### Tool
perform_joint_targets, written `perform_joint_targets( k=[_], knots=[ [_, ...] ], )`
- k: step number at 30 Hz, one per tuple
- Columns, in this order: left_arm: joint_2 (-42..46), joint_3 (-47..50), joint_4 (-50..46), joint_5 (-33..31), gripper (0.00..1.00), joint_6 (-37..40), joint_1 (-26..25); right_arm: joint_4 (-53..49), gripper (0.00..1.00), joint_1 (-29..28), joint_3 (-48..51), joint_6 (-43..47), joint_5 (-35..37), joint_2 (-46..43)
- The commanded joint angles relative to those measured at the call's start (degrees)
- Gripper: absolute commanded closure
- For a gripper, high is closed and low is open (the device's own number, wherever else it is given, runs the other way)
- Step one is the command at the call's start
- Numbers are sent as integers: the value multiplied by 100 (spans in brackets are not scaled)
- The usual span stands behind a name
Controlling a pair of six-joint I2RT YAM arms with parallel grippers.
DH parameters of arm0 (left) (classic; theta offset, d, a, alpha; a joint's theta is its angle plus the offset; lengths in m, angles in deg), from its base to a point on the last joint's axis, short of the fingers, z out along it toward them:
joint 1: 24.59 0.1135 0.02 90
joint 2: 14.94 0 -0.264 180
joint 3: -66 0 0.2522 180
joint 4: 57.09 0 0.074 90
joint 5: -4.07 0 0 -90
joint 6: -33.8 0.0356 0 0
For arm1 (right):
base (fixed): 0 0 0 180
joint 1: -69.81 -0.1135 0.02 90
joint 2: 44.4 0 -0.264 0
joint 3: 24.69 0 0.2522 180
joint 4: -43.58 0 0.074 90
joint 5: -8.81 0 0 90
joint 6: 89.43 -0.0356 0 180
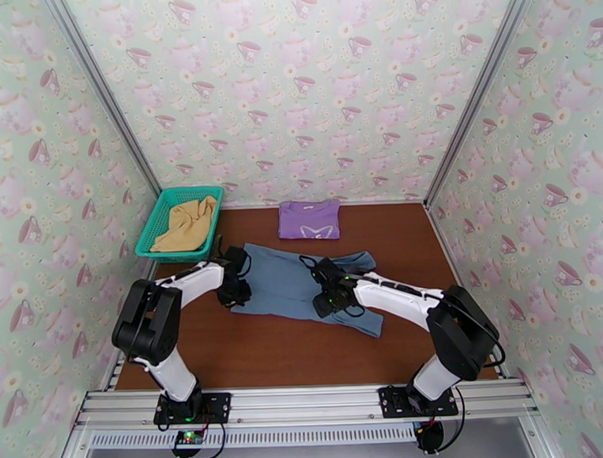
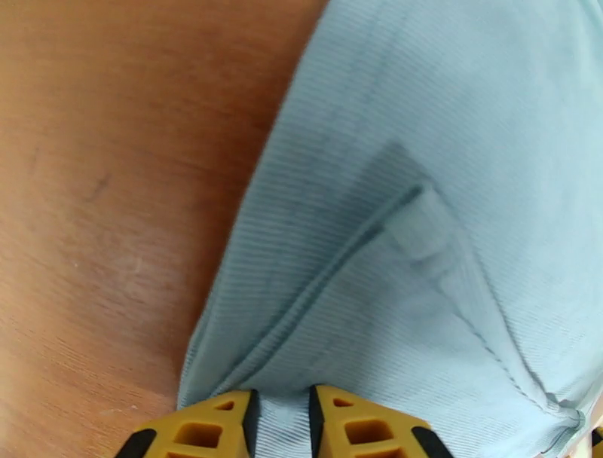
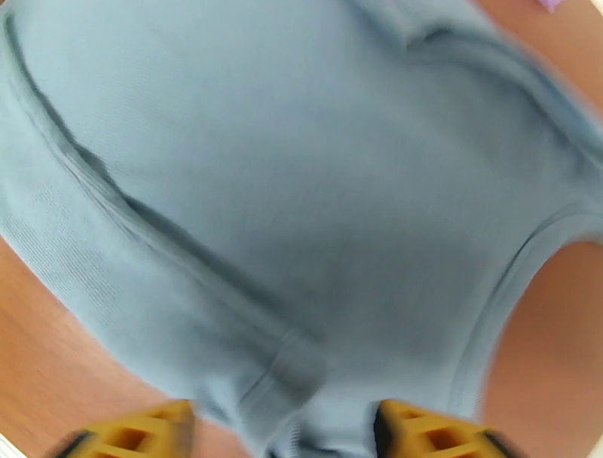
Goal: Fold and stack the mixed laundry pile
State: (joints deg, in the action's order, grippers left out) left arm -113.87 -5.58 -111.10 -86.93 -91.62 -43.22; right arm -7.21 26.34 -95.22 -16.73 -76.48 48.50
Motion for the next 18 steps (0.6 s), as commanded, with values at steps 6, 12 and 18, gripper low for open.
perform_joint_targets(
  k=[6,12,18],
  knots=[
    [316,955,-273,-260,72,-443,-246,34,71,-23,517,-1133,295,136],
    [799,1297,-399,-333,71,-654,-394,-254,64,-24,733,-1306,566,-71],
    [1153,668,-901,-537,51,-393,-376,-540,54,-22,313,-633,820,-751]
  ],
)
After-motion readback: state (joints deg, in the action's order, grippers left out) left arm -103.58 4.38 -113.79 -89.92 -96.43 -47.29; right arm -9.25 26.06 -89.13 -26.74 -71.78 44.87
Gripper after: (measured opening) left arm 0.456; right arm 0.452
